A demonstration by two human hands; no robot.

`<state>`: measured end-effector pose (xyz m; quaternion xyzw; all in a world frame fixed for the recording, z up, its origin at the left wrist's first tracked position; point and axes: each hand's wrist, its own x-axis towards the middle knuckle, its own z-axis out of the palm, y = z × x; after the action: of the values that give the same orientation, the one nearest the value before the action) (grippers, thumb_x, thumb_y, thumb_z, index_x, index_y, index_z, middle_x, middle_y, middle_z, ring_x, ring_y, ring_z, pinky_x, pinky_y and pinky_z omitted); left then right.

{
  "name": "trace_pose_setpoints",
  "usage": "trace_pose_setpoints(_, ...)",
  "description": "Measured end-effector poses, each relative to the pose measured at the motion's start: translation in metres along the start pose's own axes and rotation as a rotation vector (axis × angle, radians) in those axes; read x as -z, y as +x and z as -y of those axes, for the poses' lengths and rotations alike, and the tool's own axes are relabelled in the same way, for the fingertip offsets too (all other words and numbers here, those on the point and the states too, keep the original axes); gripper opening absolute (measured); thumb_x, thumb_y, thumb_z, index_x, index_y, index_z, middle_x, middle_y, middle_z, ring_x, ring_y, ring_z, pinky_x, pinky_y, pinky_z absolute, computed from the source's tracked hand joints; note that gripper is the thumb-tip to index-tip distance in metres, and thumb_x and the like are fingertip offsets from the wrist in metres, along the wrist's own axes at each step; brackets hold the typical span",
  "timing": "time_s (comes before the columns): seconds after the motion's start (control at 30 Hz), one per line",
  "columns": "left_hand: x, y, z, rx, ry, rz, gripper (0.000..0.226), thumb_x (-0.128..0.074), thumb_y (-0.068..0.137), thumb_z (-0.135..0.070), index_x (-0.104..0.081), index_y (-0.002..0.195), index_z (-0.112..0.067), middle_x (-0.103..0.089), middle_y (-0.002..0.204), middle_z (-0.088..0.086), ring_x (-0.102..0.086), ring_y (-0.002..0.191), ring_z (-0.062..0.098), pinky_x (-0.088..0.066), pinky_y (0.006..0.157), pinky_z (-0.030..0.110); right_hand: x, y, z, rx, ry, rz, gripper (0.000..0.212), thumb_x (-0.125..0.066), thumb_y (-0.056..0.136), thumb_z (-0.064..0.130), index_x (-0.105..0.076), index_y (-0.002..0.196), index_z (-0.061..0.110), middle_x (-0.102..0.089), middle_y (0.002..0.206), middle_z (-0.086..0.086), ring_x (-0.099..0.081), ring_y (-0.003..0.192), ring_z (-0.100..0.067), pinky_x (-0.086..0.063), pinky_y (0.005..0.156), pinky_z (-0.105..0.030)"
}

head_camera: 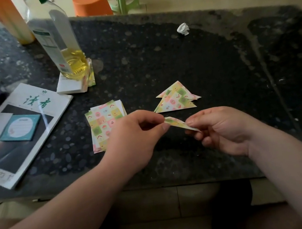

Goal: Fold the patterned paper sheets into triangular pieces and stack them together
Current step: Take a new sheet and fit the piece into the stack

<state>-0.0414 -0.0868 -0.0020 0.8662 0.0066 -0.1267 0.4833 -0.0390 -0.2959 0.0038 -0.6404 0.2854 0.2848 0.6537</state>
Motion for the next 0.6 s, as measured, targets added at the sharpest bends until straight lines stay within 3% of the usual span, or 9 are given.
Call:
trace_pose_setpoints(0.1, -0.002, 0.004, 0.005, -0.058, 0.018, -0.007, 0.015, -0.081, 0.083, -0.039, -0.073, 0.095, -0.044, -0.07, 0.098, -0.025, -0.064, 0.096, -0.006, -0.057, 0.086, 0.023, -0.002, 0.005, 0.002, 0.073, 0.061, -0.054, 0.009, -0.073, 0.089, 0.002, -0.073, 0.096, 0.007, -0.07, 0.071, -0.005, -0.061, 0.054, -0.01, -0.044, 0.042, -0.018)
trace_pose_setpoints(0.27, 0.009, 0.018, 0.003, -0.069, -0.078, -0.027, 0.016, -0.082, 0.085, -0.034, -0.076, 0.099, -0.036, -0.075, 0.089, -0.017, -0.069, 0.084, -0.004, -0.057, 0.079, 0.021, 0.005, 0.024, 0.007, 0.395, -0.262, -0.404, 0.013, -0.079, 0.087, 0.01, -0.074, 0.091, 0.02, -0.075, 0.083, -0.001, -0.065, 0.065, -0.011, -0.045, 0.052, -0.023)
trace_pose_setpoints(0.37, 0.032, 0.033, 0.004, -0.027, 0.054, -0.091, 0.006, -0.079, 0.087, -0.031, -0.075, 0.091, -0.034, -0.073, 0.083, -0.014, -0.068, 0.077, -0.001, -0.051, 0.073, 0.018, 0.014, 0.041, 0.011, 0.38, -0.192, -0.478, 0.018, -0.079, 0.089, 0.015, -0.07, 0.103, 0.022, -0.073, 0.088, -0.001, -0.064, 0.069, -0.013, -0.045, 0.053, -0.026)
trace_pose_setpoints(0.47, 0.049, 0.041, 0.02, -0.052, 0.446, -0.06, 0.01, -0.074, 0.09, -0.031, -0.072, 0.099, -0.034, -0.066, 0.107, -0.012, -0.062, 0.103, 0.008, -0.048, 0.091, 0.028, 0.019, 0.057, 0.007, 0.236, -0.216, -0.596, 0.034, -0.082, 0.086, 0.021, -0.063, 0.114, 0.024, -0.069, 0.099, -0.002, -0.066, 0.081, -0.015, -0.052, 0.06, -0.032)
trace_pose_setpoints(0.53, 0.051, 0.043, 0.035, -0.003, 0.626, -0.006, 0.03, -0.073, 0.091, -0.032, -0.069, 0.12, -0.031, -0.055, 0.132, -0.004, -0.049, 0.128, 0.019, -0.042, 0.106, 0.037, 0.019, 0.063, 0.004, 0.221, -0.3, -0.694, 0.037, -0.084, 0.083, 0.025, -0.063, 0.113, 0.024, -0.067, 0.106, -0.001, -0.066, 0.091, -0.019, -0.057, 0.073, -0.037)
trace_pose_setpoints(0.6, 0.051, 0.043, 0.047, 0.073, 0.698, 0.024, 0.052, -0.073, 0.09, -0.037, -0.057, 0.139, -0.03, -0.042, 0.149, -0.001, -0.035, 0.14, 0.025, -0.034, 0.116, 0.042, 0.013, 0.063, 0.005, 0.26, -0.407, -0.724, 0.026, -0.083, 0.084, 0.026, -0.065, 0.103, 0.023, -0.065, 0.104, 0.001, -0.063, 0.092, -0.018, -0.054, 0.072, -0.035)
